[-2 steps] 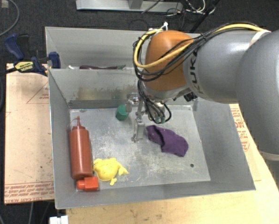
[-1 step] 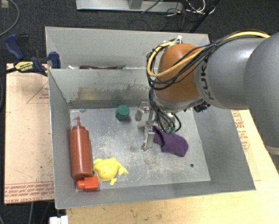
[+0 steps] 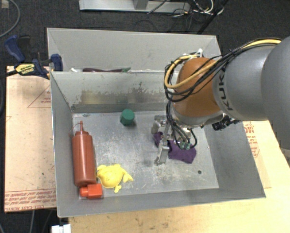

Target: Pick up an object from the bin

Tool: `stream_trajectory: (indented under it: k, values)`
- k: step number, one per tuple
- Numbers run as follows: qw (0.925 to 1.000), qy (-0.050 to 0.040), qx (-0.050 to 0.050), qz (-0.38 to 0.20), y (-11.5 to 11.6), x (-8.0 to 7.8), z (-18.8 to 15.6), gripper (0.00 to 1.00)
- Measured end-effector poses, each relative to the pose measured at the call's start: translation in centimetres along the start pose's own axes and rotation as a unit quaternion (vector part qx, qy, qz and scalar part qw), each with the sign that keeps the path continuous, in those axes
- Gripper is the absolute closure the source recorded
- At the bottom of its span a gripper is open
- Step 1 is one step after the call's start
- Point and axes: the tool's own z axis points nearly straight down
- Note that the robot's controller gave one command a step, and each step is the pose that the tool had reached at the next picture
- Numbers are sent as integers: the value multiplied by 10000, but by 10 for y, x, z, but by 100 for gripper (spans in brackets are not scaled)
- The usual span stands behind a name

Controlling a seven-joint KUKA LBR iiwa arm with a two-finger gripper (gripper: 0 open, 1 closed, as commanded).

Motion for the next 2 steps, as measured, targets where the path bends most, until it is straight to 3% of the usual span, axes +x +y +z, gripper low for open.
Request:
stream_trajectory:
  k: [1, 2]
  values:
    - [9997, -44, -32, 254, -41, -28, 16, 0]
    - [9963, -6, -7, -865, -70, -9, -16, 100]
